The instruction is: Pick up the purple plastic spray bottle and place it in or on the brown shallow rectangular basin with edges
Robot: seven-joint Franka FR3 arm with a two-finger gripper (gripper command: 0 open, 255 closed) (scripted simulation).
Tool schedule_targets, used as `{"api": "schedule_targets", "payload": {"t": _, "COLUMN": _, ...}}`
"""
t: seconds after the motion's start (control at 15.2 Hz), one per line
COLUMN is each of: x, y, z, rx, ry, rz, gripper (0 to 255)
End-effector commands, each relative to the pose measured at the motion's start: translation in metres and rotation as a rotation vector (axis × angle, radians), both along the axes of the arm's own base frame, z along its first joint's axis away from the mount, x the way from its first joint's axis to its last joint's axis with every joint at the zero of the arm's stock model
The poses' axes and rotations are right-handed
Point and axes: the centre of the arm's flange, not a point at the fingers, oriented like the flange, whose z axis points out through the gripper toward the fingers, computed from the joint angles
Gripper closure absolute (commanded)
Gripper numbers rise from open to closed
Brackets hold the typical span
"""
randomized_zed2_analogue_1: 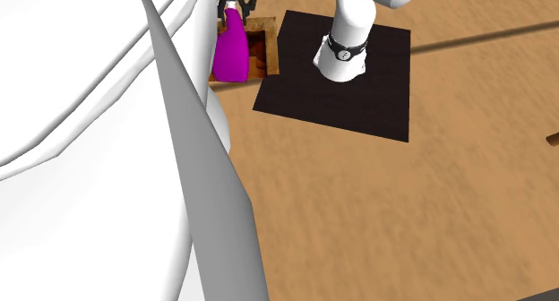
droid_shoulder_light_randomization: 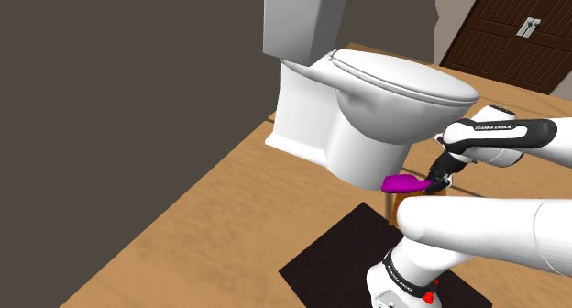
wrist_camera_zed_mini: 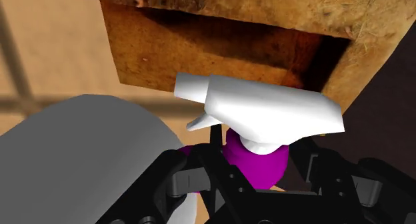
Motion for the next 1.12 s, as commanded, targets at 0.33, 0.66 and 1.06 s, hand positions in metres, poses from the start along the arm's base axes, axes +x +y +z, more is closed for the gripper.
{"api": "schedule_targets", "payload": {"t": 0.33, "x": -0.084, "y": -0.059, "z": 0.002, "rx": 0.000, "ry": 0.001, "rz": -0.004, "gripper": 255}}
{"api": "schedule_targets", "payload": {"t": 0.66, "x": -0.084, "y": -0.059, "z": -0.024, "rx": 0.000, "ry": 0.001, "rz": -0.004, "gripper": 255}}
{"api": "schedule_targets", "payload": {"t": 1.06, "x": -0.084, "y": -0.059, "z": -0.056, "rx": 0.000, "ry": 0.001, "rz": -0.004, "gripper": 255}}
